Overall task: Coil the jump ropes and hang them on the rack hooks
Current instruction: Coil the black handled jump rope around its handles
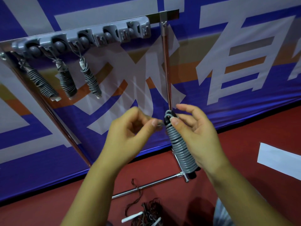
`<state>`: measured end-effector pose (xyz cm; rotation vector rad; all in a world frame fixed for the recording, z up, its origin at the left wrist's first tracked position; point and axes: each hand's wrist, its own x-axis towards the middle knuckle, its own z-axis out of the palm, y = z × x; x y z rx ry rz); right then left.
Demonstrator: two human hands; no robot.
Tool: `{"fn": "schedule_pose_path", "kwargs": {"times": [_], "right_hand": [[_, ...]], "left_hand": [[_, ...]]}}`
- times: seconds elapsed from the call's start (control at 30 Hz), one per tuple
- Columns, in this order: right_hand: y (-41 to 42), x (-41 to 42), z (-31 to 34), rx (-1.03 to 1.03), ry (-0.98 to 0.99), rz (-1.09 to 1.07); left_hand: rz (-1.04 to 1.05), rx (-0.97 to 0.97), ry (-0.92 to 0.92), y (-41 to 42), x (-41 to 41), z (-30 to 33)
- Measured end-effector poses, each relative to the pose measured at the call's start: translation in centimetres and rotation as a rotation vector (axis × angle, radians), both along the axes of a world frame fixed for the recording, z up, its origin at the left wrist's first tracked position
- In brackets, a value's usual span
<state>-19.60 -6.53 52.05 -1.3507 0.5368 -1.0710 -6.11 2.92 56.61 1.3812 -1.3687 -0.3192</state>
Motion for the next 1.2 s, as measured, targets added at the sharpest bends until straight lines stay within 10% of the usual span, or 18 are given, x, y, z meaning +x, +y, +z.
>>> {"fn": "schedule_pose_path", "kwargs": {"times": [0.73,1.0,1.2], "right_hand": [[-0.1,0.3,0.9,-0.245,0.420,-0.097],[-0.5,0.0,1.8,-0.233,0.474,-0.099],[-0.2,-0.1,2.3,-0.262,0.461,-0.116]], "left_hand": [[0.187,0.518,-1.203,-3.3,-1.5,2.3],[0.192,0.512,-1.339,-3.9,-2.1,3.1],[0.121,-0.001,-0.984,-4.1,0.5,1.0]]}}
